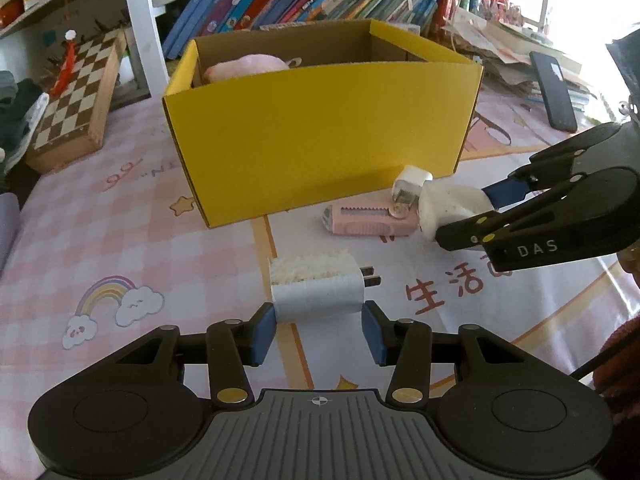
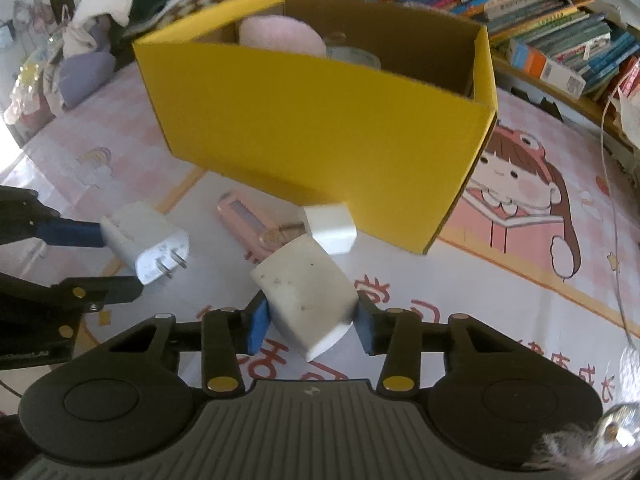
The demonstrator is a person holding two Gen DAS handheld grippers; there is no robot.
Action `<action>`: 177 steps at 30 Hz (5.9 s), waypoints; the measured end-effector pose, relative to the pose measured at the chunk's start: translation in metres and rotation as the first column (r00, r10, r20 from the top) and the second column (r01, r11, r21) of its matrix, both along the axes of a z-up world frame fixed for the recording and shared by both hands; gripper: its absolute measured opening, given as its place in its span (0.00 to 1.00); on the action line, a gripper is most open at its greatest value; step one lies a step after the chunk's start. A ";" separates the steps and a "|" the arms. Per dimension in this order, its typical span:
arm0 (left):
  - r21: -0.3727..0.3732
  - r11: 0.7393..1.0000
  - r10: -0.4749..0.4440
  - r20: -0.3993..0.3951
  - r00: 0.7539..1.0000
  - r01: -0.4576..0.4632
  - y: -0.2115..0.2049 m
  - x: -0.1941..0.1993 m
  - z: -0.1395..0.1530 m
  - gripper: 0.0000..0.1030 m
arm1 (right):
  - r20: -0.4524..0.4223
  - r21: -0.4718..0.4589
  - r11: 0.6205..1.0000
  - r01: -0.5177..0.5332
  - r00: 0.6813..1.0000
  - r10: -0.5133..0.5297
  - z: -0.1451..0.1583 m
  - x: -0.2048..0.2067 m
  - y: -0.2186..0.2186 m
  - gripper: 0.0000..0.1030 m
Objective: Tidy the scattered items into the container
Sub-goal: 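Grasp the white charger block with the left gripper while the right gripper grasps the white plug charger, then carry both white chargers up over the yellow box with both grippers, then open both grippers to drop the chargers into the box, then lift both open grippers out of the box and back over the table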
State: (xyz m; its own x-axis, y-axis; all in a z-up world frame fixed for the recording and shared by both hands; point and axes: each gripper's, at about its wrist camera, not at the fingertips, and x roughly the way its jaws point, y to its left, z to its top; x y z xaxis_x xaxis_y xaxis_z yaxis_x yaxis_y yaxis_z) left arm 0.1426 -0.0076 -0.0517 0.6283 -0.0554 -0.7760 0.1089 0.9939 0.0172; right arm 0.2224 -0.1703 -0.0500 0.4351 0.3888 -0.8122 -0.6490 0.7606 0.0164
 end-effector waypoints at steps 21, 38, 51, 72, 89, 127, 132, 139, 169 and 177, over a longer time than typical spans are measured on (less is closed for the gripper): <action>0.004 0.999 -0.045 0.073 0.996 0.045 0.006 -0.018 0.023 0.44 | 0.042 0.017 1.000 0.026 0.999 -0.027 0.017 -0.029 0.003 0.37; -0.009 0.996 -0.084 0.192 0.978 0.087 0.008 -0.029 0.063 0.44 | 0.108 0.086 0.993 0.081 0.990 -0.090 0.053 -0.042 -0.007 0.37; 0.020 0.996 -0.092 0.323 0.942 0.090 0.005 -0.008 0.098 0.44 | 0.219 0.128 0.990 0.055 0.972 -0.082 0.091 -0.019 -0.009 0.37; 0.039 0.996 -0.087 0.287 0.954 0.079 0.002 0.064 0.102 0.44 | 0.301 0.144 0.989 -0.009 0.953 -0.036 0.113 0.064 -0.003 0.37; 0.047 0.998 -0.045 0.138 0.989 0.039 -0.001 0.119 0.074 0.44 | 0.314 -0.181 0.947 -0.266 0.897 0.312 0.076 0.143 0.052 0.38; -0.131 0.990 0.044 0.002 0.999 -0.044 0.010 0.148 0.059 0.45 | 0.039 -0.161 0.884 -0.439 0.892 0.450 0.036 0.213 0.082 0.42; -0.097 0.994 0.049 0.025 0.998 -0.046 0.007 0.143 0.062 0.55 | 0.025 -0.121 0.896 -0.427 0.901 0.432 0.039 0.218 0.078 0.47; -0.053 0.998 0.032 0.091 0.995 -0.027 0.001 0.130 0.079 0.63 | 0.034 -0.042 0.918 -0.394 0.918 0.395 0.050 0.221 0.067 0.61; -0.057 0.998 0.028 0.240 0.970 -0.014 0.005 0.072 0.115 0.69 | 0.276 0.017 0.940 -0.340 0.905 0.323 0.125 0.147 0.038 0.73; -0.090 0.995 0.063 0.298 0.952 -0.038 0.018 0.051 0.122 0.69 | 0.302 0.017 0.951 -0.308 0.908 0.289 0.134 0.117 0.031 0.76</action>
State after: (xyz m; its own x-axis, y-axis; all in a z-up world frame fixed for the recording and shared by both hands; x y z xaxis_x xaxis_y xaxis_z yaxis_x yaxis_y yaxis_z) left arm 0.1941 0.0107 0.0705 0.8351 -0.0732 -0.5452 0.0608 0.9973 -0.0408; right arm 0.3389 -0.1397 0.0836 0.5050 0.5839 -0.6356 -0.8285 0.5344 -0.1674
